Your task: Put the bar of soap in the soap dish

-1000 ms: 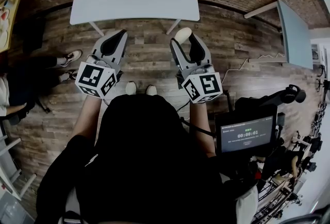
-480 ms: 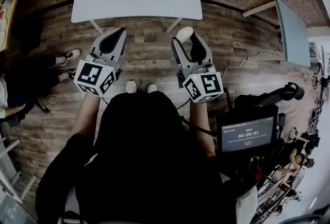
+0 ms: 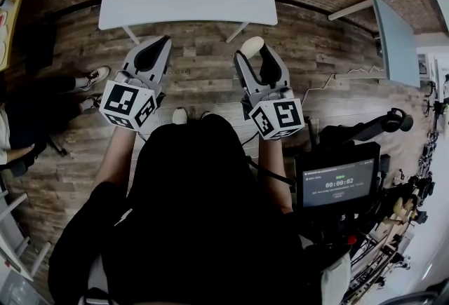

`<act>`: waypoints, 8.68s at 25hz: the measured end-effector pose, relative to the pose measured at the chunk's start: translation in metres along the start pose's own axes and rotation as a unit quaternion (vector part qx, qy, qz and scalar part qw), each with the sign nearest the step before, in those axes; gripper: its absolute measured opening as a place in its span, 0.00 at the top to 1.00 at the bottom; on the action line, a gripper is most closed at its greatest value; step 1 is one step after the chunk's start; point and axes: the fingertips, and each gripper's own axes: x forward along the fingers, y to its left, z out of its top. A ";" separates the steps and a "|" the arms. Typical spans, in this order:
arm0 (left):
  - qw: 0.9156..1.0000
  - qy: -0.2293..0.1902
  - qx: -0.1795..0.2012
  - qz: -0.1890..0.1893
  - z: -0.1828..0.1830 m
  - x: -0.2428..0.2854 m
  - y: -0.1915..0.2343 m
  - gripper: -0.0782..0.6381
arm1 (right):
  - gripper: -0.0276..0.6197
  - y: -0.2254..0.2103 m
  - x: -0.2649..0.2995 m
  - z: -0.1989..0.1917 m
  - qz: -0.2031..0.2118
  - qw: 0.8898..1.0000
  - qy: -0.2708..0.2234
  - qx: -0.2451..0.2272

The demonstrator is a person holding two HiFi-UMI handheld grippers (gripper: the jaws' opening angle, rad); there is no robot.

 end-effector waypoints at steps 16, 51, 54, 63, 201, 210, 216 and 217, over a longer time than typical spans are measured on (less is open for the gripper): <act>1.000 -0.005 -0.009 0.022 0.005 -0.020 0.027 0.88 | 0.56 0.019 0.017 0.007 0.011 1.000 0.004 -0.005; 0.997 0.010 -0.010 0.070 0.004 0.036 0.070 0.88 | 0.56 -0.030 0.097 0.002 0.058 0.998 0.019 0.004; 0.997 0.014 -0.010 0.075 0.006 0.045 0.076 0.88 | 0.56 -0.035 0.109 0.004 0.064 0.998 0.020 0.008; 0.996 0.018 -0.008 0.088 0.012 0.133 0.092 0.88 | 0.56 -0.109 0.164 0.006 0.080 0.996 0.025 0.013; 0.988 0.111 -0.100 -0.038 -0.051 0.393 0.255 0.88 | 0.56 -0.221 0.416 -0.050 0.023 0.989 0.138 0.037; 0.986 0.122 -0.104 -0.046 -0.058 0.399 0.254 0.88 | 0.56 -0.223 0.419 -0.061 0.013 0.988 0.148 0.046; 0.984 0.133 -0.108 -0.053 -0.075 0.405 0.259 0.88 | 0.56 -0.224 0.425 -0.081 0.004 0.986 0.160 0.051; 0.984 0.134 -0.108 -0.054 -0.075 0.405 0.259 0.88 | 0.56 -0.224 0.425 -0.081 0.004 0.986 0.161 0.051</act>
